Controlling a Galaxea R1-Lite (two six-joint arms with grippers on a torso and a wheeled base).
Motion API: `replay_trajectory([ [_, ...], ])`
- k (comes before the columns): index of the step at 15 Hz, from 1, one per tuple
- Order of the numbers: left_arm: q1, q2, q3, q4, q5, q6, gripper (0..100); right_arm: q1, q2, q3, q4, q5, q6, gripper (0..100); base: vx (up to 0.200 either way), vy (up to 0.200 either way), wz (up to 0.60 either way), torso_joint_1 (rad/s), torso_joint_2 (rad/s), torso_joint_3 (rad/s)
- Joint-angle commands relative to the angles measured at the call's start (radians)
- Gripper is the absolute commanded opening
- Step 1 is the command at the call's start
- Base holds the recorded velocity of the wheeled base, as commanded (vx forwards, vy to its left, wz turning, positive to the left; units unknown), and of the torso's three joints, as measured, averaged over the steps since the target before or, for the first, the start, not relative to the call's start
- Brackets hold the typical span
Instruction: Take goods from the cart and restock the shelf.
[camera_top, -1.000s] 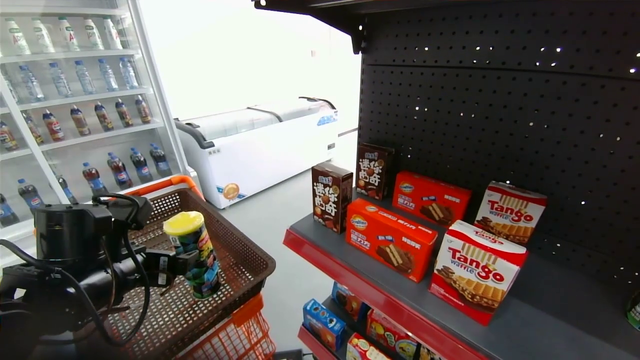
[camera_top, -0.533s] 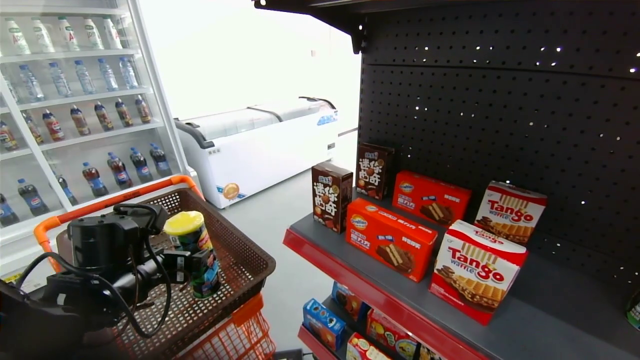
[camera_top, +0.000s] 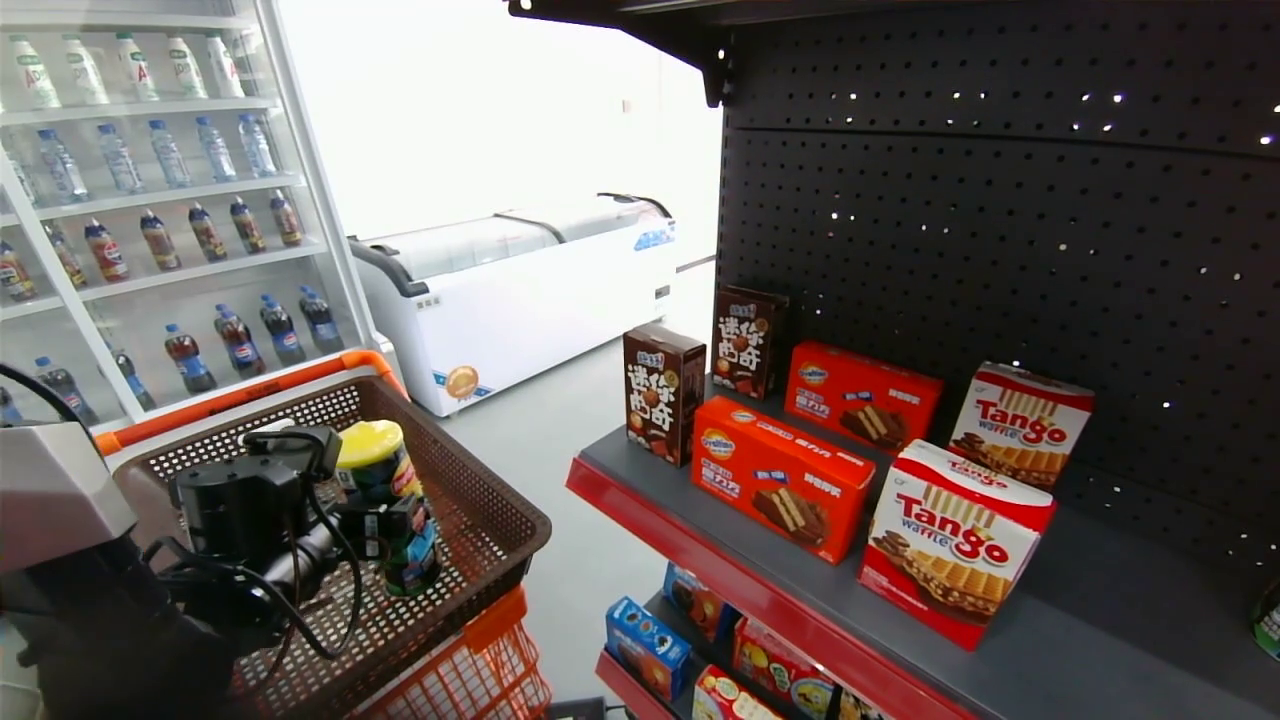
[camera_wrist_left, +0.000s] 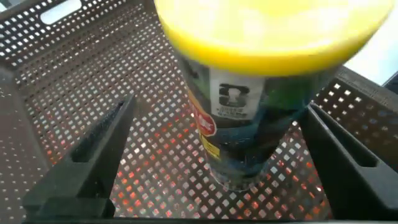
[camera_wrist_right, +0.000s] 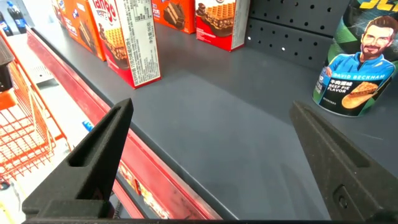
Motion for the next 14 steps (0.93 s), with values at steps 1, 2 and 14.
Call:
replay_trajectory([
  [1, -0.002, 0.074, -0.006, -0.023, 0.001, 0.0, 100, 0.0, 0.0, 0.0, 0.0, 0.0, 0.0, 100, 0.0, 0.0, 0.0, 0.0, 0.0, 0.0],
  [2, -0.002, 0.086, -0.011, -0.026, 0.001, 0.0, 100, 0.0, 0.0, 0.0, 0.0, 0.002, 0.0, 100, 0.0, 0.0, 0.0, 0.0, 0.0, 0.0],
  [14, -0.004, 0.115, -0.081, -0.001, 0.007, 0.072, 0, 0.0, 0.0, 0.0, 0.0, 0.002, 0.0, 100, 0.0, 0.0, 0.0, 0.0, 0.0, 0.0],
])
